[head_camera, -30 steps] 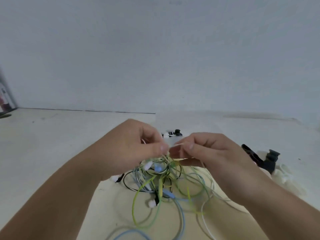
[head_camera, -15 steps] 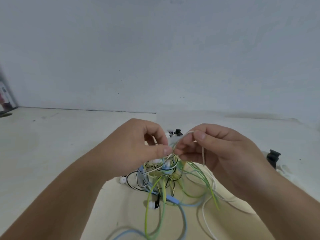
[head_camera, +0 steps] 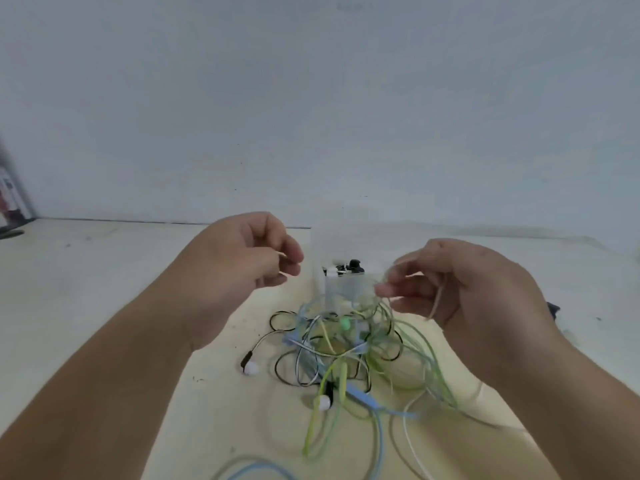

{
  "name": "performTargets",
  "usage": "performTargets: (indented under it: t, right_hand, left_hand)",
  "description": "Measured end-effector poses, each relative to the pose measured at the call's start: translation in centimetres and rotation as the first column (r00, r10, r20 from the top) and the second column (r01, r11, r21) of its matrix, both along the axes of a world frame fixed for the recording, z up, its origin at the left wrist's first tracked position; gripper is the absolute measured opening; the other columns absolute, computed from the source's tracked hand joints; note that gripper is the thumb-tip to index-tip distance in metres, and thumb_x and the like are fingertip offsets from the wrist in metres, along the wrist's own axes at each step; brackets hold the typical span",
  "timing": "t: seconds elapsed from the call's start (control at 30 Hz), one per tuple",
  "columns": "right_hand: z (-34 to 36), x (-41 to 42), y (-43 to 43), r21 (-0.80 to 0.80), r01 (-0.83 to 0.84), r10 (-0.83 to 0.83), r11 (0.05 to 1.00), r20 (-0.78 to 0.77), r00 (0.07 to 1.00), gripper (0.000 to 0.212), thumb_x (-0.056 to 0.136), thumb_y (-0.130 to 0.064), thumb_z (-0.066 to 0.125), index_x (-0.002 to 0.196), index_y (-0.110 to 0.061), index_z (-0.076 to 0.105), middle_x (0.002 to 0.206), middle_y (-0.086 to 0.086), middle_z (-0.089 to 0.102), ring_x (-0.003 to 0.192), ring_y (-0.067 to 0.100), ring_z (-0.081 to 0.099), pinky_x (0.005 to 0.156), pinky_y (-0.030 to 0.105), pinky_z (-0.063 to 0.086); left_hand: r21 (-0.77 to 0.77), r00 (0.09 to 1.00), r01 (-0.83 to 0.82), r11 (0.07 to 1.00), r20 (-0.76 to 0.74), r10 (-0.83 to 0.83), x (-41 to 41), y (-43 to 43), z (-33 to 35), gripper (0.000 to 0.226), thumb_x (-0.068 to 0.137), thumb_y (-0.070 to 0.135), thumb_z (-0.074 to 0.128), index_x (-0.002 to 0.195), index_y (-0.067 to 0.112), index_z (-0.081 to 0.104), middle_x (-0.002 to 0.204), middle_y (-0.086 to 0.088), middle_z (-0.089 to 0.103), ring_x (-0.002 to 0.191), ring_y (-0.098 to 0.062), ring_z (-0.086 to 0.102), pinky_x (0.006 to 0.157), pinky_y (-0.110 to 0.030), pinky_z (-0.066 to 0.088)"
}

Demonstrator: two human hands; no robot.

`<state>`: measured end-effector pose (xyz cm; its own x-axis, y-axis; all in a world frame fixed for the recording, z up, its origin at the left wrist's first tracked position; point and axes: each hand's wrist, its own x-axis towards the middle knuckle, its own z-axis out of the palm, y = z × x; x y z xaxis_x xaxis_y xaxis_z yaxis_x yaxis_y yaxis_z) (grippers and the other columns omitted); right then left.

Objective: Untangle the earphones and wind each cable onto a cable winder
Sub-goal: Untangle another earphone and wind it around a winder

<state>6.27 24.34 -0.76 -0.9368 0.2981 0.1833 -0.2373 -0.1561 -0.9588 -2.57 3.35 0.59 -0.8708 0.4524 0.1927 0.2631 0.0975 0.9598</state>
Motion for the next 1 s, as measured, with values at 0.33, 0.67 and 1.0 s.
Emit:
performTargets:
  t: [0.33,0.67,1.0]
  right_hand:
    - [-0.3,0.3,-0.1,-0.068,-0.446,0.425,0.893,-0.203,0.882,0.021,0.071,-0.019,0.063,0.059,-0.008,0.051,0.094,0.019,0.059,0.101,0.036,0.057,0.099,0.051,0.044]
    - [0.4,0.0,-0.5,-0.197,0.029,-0.027,0.98,0.014,1.0,0.057,0.09,0.002,0.037,0.043,-0.011,0.066,0.063,0.012,0.066,0.06,0.031,0.068,0.072,0.043,0.055]
    - [-0.6,0.0,-0.8,-0.087,-0.185,0.193,0.979,0.104,0.976,0.028,0.071,-0.008,0.072,0.087,0.012,0.061,0.091,0.028,0.072,0.078,0.038,0.073,0.067,0.036,0.061]
  left_hand:
    - [-0.27,0.974,0.099,0.958,-0.17,-0.149,1.2,1.8,-0.6,0.014,0.08,0.025,0.082,0.091,0.03,0.075,0.088,-0.001,0.074,0.088,-0.024,0.071,0.082,-0.036,0.053]
    - [-0.215,0.978,-0.125,0.969,-0.19,0.084,0.5,1.6,-0.8,0.023,0.084,0.022,0.077,0.101,0.033,0.066,0.079,0.006,0.073,0.067,-0.012,0.067,0.057,-0.021,0.047]
    - [-0.134,0.999,-0.014,0.991,-0.053,0.007,0.3,1.7,-0.8,0.012,0.069,0.031,0.069,0.078,0.025,0.074,0.087,-0.006,0.076,0.094,-0.034,0.069,0.098,-0.057,0.05]
